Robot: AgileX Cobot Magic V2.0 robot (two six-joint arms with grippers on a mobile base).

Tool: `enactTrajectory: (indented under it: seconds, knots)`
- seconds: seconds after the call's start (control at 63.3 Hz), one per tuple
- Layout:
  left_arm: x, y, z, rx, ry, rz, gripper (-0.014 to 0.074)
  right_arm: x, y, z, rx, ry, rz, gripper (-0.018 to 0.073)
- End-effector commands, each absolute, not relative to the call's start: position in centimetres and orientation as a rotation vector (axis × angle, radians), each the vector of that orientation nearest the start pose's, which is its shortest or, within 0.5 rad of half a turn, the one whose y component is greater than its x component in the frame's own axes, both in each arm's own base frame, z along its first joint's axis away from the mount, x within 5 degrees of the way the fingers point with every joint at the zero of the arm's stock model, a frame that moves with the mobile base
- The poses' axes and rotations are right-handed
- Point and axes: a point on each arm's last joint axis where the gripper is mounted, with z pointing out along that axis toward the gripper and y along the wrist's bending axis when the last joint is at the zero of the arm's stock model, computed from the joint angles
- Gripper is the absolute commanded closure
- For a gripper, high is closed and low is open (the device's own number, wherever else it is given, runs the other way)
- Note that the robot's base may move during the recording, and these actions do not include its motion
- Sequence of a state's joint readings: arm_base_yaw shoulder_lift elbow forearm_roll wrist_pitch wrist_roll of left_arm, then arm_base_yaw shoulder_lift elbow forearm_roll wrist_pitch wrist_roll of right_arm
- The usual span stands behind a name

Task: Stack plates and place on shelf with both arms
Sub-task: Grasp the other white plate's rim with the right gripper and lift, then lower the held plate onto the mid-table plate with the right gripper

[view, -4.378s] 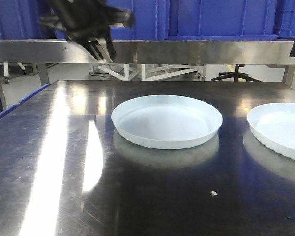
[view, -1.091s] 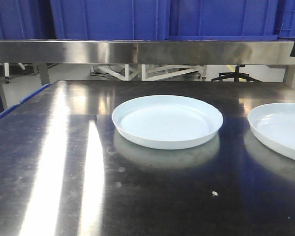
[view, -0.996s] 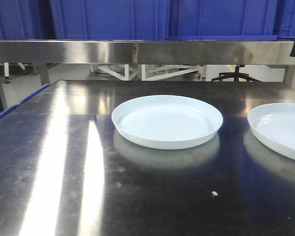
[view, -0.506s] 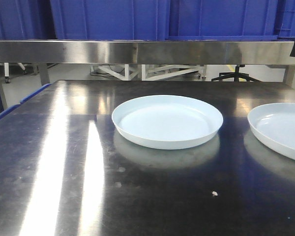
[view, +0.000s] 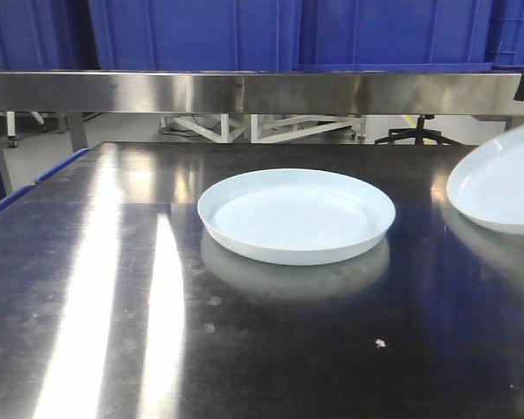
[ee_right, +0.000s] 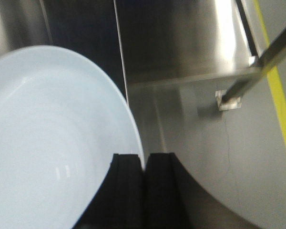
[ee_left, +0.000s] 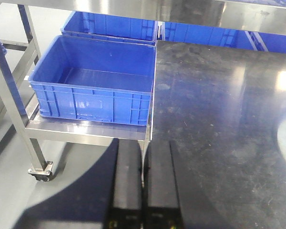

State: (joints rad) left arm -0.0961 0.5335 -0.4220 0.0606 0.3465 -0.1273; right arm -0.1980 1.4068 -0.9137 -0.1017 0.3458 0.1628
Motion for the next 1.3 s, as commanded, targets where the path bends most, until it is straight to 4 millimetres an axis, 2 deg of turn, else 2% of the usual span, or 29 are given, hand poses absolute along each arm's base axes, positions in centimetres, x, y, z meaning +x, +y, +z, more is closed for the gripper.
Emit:
enactTrajectory:
  seconds: [0.0, 0.126, 0.269, 0.379, 0.458, 0.601, 0.695, 0.759, 0.901, 0.964, 1.28]
  knots:
    - [11.5, -1.0, 29.9, 0.002, 1.838, -0.113, 0.051, 29.4, -5.0, 31.4, 0.258, 2.119, -0.085, 0.0503]
    - [11.5, -1.0, 29.9, 0.002, 1.838, -0.113, 0.051, 30.0, -2.1, 33.2, 0.161, 2.073, -0.016, 0.0503]
    - [11.5, -1.0, 29.9, 0.002, 1.838, -0.113, 0.051, 31.2, 2.1, 33.9, 0.026, 2.059, 0.075, 0.0503]
    - [11.5, -1.0, 29.9, 0.002, 1.838, -0.113, 0.051, 32.5, 5.4, 33.5, -0.074, 2.073, 0.134, 0.0503]
    - [11.5, -1.0, 29.9, 0.002, 1.838, -0.113, 0.051, 33.6, 7.7, 32.5, -0.139, 2.102, 0.166, 0.0503]
    - [11.5, -1.0, 29.9, 0.002, 1.838, -0.113, 0.051, 35.1, 10.3, 30.5, -0.21, 2.156, 0.193, 0.0503]
    - [11.5, -1.0, 29.9, 0.002, 1.838, -0.113, 0.051, 35.7, 11.5, 29.0, -0.242, 2.213, 0.193, 0.0495]
    - [11.5, -1.0, 29.9, 0.002, 1.838, -0.113, 0.051, 36.0, 11.9, 28.0, -0.255, 2.253, 0.189, 0.0442]
    - [11.5, -1.0, 29.9, 0.002, 1.838, -0.113, 0.051, 36.3, 12.6, 26.3, -0.28, 2.309, 0.183, 0.02]
    - [11.5, -1.0, 29.9, 0.002, 1.838, -0.113, 0.051, 36.3, 12.7, 25.8, -0.287, 2.332, 0.18, 0.0119]
    - [11.5, -1.0, 29.9, 0.002, 1.838, -0.113, 0.051, 36.6, 13.1, 23.3, -0.306, 2.437, 0.154, 0.0116]
